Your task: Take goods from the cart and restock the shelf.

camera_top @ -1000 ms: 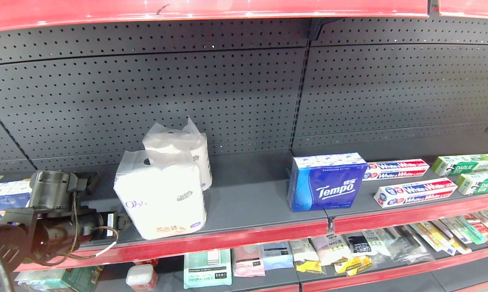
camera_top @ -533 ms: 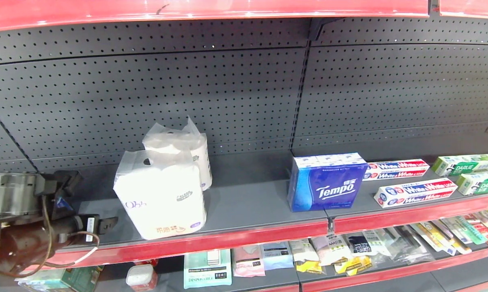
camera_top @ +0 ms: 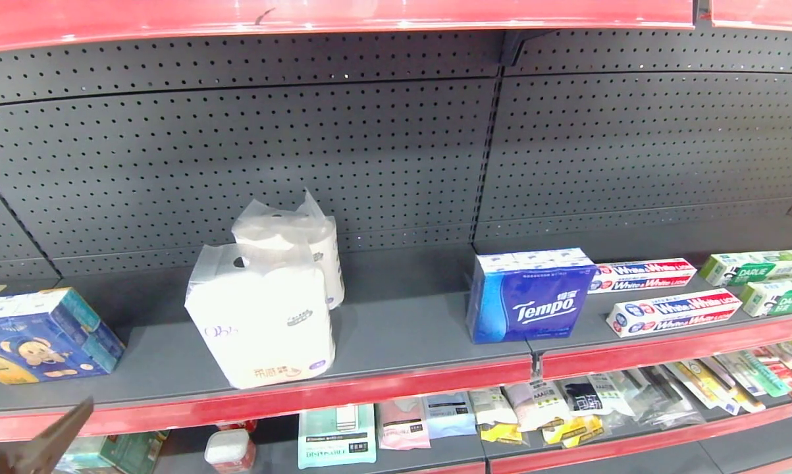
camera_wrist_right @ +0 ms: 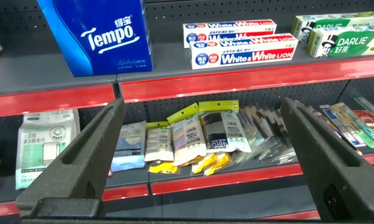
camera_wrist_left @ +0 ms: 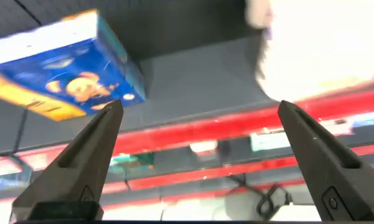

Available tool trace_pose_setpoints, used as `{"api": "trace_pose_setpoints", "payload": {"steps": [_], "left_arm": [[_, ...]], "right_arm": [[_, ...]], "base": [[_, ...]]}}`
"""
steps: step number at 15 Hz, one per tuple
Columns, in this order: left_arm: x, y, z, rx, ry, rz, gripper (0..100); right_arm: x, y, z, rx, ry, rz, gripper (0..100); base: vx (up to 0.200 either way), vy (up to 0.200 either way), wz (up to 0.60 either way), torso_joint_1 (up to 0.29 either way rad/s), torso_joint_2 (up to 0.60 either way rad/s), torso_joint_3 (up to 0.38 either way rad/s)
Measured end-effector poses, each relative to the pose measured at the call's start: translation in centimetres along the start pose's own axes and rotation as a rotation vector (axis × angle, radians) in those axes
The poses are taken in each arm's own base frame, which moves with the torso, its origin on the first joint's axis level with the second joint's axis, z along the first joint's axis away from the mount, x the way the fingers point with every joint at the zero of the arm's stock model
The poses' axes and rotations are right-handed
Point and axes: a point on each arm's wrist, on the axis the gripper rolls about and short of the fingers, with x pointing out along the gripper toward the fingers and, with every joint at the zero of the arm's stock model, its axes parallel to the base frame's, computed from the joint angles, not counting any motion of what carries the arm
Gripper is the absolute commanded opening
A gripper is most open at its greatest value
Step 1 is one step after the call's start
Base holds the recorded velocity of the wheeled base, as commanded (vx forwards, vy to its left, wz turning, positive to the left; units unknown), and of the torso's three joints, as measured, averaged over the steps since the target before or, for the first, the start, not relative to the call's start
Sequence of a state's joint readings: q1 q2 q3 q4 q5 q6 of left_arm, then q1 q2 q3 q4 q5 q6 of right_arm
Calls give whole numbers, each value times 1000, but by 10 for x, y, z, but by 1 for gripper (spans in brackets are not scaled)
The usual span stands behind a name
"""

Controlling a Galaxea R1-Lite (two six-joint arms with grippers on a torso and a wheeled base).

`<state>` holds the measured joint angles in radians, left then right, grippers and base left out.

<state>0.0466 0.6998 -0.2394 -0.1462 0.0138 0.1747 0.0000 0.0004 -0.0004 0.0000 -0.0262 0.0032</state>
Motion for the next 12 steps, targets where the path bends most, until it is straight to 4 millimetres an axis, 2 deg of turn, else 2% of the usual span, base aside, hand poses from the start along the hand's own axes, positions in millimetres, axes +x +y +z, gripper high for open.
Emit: {"api": "trace_pose_setpoints", "payload": {"steps": [2,4,7,10,12], "left_arm": [[-34,-5,-28,-27,-39,-10,100],[-52,-10,-57,-48,-51,14,100],[-58,-13,-74,-103,-68,72,100],[-59,-14,-81,-233,-97,95,100],[-58,-14,-79,-233,-180,101,100]], "right_arm": [[0,0,0,0,0,0,100],[0,0,0,0,0,0,100],[0,0,0,0,0,0,100],[0,0,0,0,0,0,100],[0,0,0,0,0,0,100]], "base": [[0,0,0,0,0,0],[0,0,0,0,0,0],[0,0,0,0,0,0],[0,0,0,0,0,0],[0,0,0,0,0,0]]}}
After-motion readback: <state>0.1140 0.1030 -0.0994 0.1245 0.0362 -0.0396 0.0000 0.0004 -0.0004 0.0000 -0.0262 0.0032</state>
